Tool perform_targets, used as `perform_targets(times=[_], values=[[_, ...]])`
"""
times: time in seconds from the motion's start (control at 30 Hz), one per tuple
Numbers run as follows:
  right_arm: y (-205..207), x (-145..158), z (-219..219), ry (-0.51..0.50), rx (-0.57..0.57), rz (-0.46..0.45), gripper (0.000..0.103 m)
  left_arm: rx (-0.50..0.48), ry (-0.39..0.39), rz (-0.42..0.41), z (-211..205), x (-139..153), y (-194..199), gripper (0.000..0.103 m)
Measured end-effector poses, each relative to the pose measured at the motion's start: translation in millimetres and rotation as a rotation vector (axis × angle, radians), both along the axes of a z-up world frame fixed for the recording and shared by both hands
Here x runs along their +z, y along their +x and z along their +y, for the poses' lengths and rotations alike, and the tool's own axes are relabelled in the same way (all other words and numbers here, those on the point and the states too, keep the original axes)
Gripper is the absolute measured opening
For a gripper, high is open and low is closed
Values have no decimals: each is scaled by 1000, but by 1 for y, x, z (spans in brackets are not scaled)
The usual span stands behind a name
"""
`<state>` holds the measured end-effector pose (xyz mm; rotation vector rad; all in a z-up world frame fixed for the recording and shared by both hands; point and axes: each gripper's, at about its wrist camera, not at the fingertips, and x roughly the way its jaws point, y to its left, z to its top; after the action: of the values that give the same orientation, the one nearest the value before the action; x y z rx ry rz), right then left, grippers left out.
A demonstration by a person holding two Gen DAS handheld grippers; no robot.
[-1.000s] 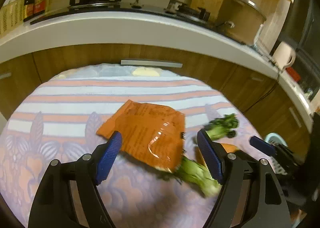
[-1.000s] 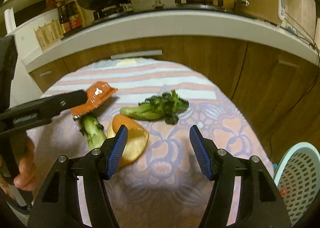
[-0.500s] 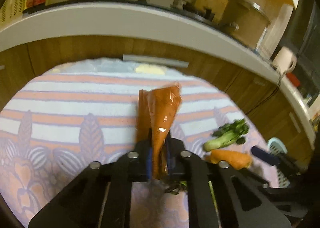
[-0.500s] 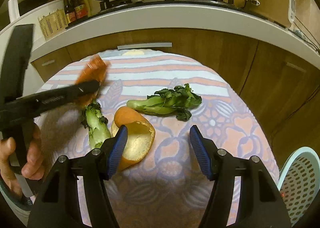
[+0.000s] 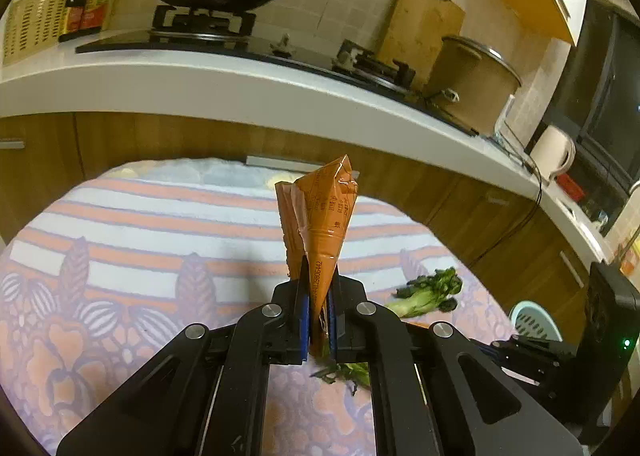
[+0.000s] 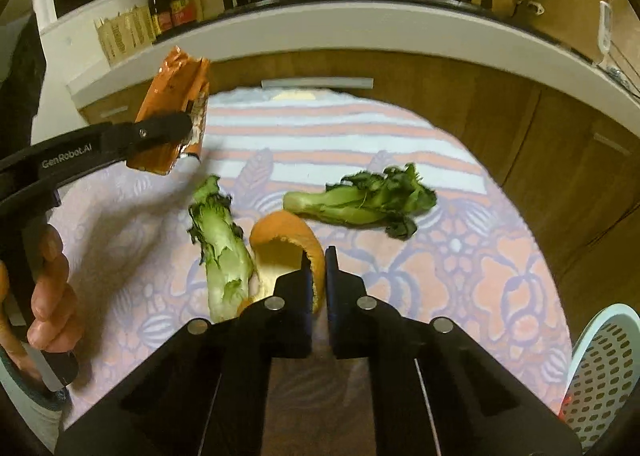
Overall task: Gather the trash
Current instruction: 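Grasp the orange peel with the right tool, then carry the wrapper and orange peel over the basket and release both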
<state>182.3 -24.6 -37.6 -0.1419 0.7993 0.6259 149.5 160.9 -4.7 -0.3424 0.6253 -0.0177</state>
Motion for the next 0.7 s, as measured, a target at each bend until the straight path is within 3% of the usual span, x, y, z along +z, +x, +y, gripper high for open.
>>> perform_targets(times=[0.33, 0.7], values=[[-14, 33, -37, 42, -43, -84, 4, -72, -112, -95, -6, 37, -37, 5], [-44, 73, -120, 50, -185, -191, 4, -219, -89, -146, -81, 65, -56, 4]])
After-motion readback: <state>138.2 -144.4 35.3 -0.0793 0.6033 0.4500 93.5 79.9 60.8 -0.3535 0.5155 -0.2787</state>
